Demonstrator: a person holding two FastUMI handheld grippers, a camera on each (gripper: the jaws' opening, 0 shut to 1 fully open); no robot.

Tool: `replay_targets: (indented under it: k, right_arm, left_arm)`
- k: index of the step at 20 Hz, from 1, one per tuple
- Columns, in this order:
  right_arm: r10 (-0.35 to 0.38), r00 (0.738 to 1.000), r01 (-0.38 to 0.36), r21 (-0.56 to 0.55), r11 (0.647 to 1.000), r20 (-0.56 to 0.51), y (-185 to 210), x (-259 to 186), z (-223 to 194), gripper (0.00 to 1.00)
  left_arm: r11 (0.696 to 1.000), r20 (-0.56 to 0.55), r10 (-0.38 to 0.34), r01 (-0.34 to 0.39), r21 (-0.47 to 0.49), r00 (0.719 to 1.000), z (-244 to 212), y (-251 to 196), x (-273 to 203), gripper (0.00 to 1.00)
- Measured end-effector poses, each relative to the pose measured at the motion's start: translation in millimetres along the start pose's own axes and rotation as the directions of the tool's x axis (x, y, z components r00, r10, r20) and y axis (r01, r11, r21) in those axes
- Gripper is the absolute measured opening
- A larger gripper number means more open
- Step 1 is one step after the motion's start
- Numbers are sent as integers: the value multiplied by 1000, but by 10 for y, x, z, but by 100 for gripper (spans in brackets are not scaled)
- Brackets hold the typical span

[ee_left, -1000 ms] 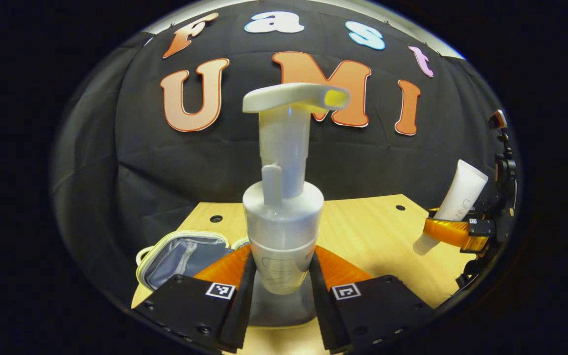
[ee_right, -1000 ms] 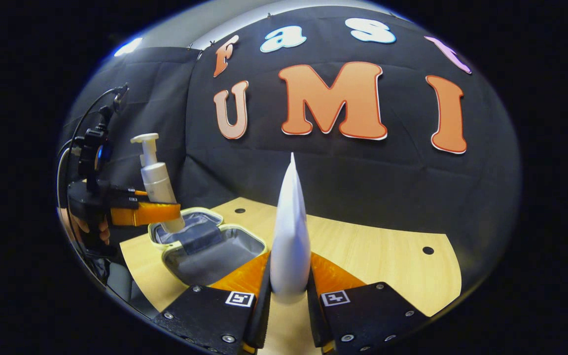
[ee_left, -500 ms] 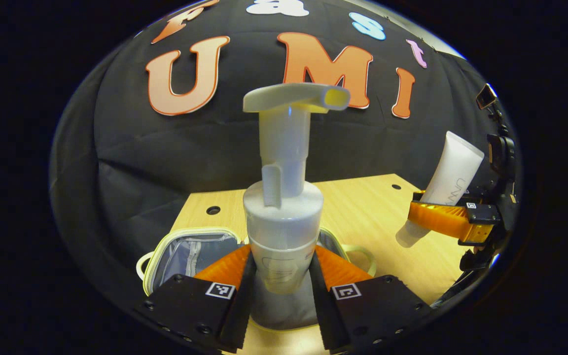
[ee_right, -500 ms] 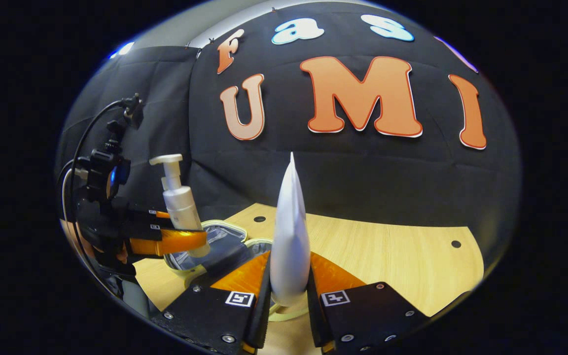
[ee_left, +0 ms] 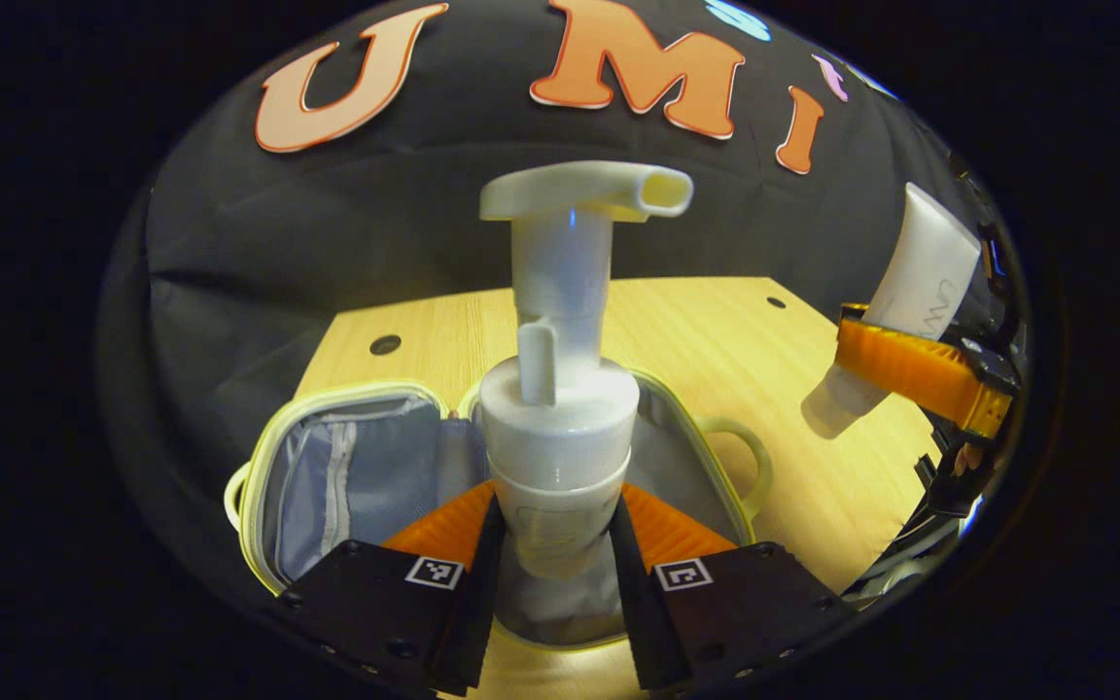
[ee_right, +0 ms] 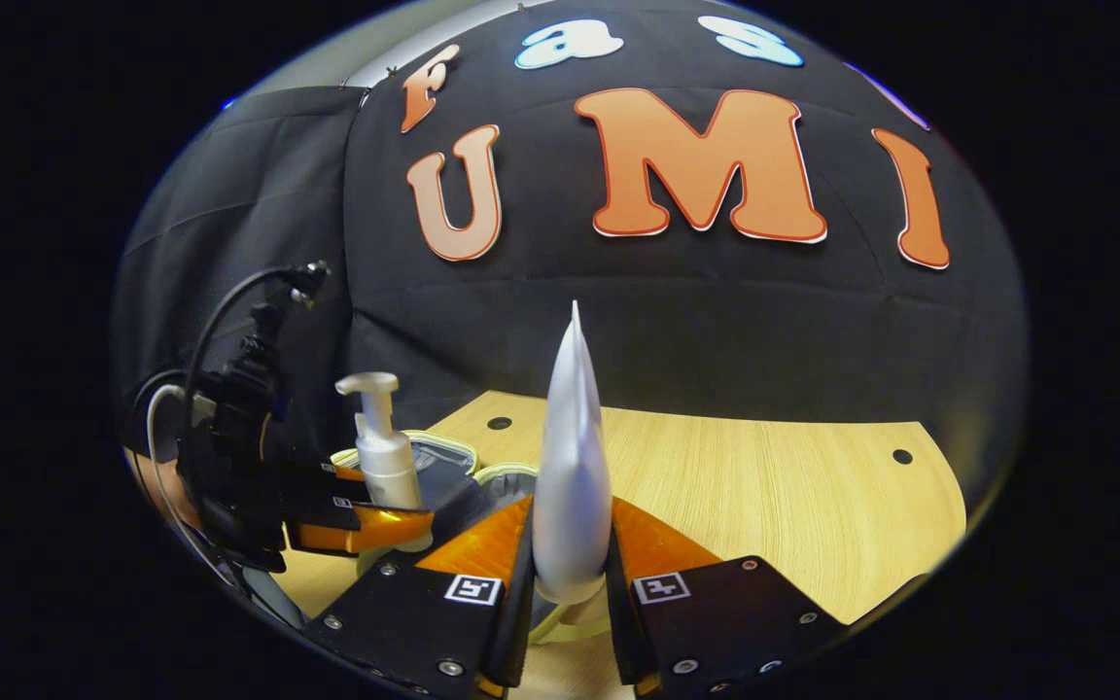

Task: First open the suitcase, pack the skin care products into it, and then close the suitcase.

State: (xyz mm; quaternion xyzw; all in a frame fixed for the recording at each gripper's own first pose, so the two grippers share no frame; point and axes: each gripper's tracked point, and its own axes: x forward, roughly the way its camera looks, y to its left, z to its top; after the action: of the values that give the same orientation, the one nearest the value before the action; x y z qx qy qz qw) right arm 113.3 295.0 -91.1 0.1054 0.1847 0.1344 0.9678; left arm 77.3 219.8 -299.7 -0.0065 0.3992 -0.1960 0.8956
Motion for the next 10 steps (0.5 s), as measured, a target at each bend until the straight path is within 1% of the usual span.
replay_targets:
  k: [2,5,9,10]
  right_arm:
    - [-16,1000,16,-1,1000,-9,-48,23,-20,35]
    - [-25,999,25,8,1000,-22,-61,53,-57,35]
    - [-27,999,27,12,1000,-39,-39,101,-110,36]
    - [-30,999,30,12,999,-43,-35,113,-121,36]
  left_arm:
    - [1000,-64,-8,8,-4,998,-112,-2,154,57]
    - [1000,-175,-14,12,-12,984,-302,-26,348,57]
    - [999,-322,-7,-8,-46,947,-528,-27,526,57]
    - [998,-364,-5,-17,-56,931,-606,-28,555,57]
